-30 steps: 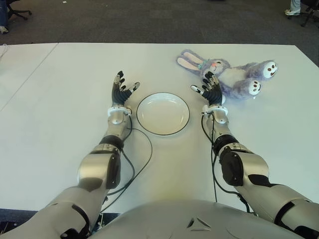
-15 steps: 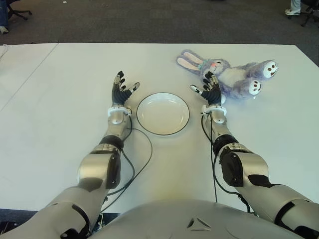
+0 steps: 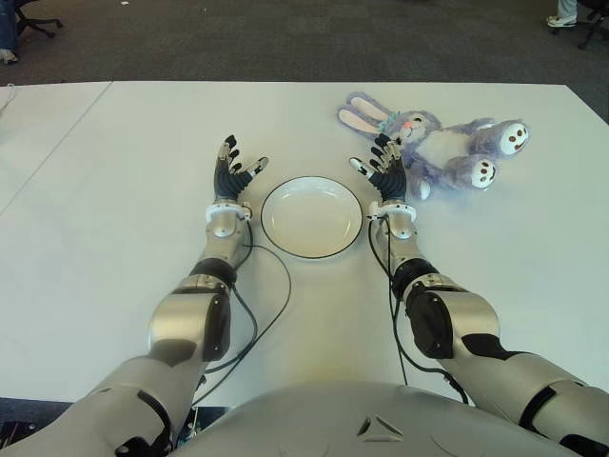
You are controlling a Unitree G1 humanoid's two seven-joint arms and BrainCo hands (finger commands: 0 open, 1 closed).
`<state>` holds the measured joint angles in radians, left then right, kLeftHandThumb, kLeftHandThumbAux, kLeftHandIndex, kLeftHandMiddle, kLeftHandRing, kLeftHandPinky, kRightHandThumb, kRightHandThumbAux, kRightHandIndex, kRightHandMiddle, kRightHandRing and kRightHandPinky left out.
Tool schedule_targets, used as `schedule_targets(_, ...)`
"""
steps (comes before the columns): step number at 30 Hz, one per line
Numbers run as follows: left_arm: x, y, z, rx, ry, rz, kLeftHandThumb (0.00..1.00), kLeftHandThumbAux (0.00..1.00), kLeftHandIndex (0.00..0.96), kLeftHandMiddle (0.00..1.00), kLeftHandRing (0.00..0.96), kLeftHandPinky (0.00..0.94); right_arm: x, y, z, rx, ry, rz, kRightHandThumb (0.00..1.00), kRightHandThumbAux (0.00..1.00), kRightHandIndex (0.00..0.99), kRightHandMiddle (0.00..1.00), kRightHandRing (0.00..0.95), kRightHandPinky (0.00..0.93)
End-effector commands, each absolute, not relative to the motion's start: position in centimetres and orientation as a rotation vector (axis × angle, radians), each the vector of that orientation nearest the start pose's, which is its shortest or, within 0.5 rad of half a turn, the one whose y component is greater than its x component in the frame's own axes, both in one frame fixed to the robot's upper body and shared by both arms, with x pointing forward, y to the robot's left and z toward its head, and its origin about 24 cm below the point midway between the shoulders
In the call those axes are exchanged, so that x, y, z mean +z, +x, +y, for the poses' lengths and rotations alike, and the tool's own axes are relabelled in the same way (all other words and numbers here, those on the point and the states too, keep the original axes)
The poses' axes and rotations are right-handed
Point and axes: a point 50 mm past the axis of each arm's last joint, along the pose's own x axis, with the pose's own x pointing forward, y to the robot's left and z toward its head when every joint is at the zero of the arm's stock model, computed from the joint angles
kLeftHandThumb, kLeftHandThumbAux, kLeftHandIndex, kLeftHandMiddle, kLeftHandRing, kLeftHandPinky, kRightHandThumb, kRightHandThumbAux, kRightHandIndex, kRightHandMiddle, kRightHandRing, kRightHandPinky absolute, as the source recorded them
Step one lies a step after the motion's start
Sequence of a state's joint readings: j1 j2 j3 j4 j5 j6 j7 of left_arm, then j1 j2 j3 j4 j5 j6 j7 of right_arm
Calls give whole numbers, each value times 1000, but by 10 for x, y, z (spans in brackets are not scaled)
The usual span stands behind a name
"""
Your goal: Put the doll into the plate.
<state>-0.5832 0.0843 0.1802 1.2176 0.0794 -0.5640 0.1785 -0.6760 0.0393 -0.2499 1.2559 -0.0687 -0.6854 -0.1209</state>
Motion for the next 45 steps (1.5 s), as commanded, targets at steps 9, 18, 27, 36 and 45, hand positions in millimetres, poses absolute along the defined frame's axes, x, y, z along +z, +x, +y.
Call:
schedule_targets(9, -104, 236, 166, 194, 75, 589, 58, 754, 53, 85, 93, 119, 5, 329, -125, -79, 146, -22, 156, 746, 124, 147, 126, 134)
schedule_targets(18, -104, 236, 165, 195, 69, 596, 63, 768, 60, 84, 91, 108, 35, 348, -128, -81, 175, -125, 186, 741, 116, 149, 125, 133)
schedule_targets(27, -103, 238, 165, 189, 64, 588, 58, 743, 62, 87, 92, 120, 68, 364, -133, -69, 153, -242, 264, 781, 96, 140, 115, 119)
schedule_targets(36, -103, 237, 165, 191, 76, 583, 35, 733, 65, 96, 101, 122, 83, 373, -142, -57, 154, -278, 343, 806, 89, 125, 105, 104)
schedule_targets(45, -104, 236, 165, 198, 80, 602, 42, 733, 67, 88, 92, 104, 106, 383, -154, -44, 98, -324, 392, 785, 86, 123, 105, 111)
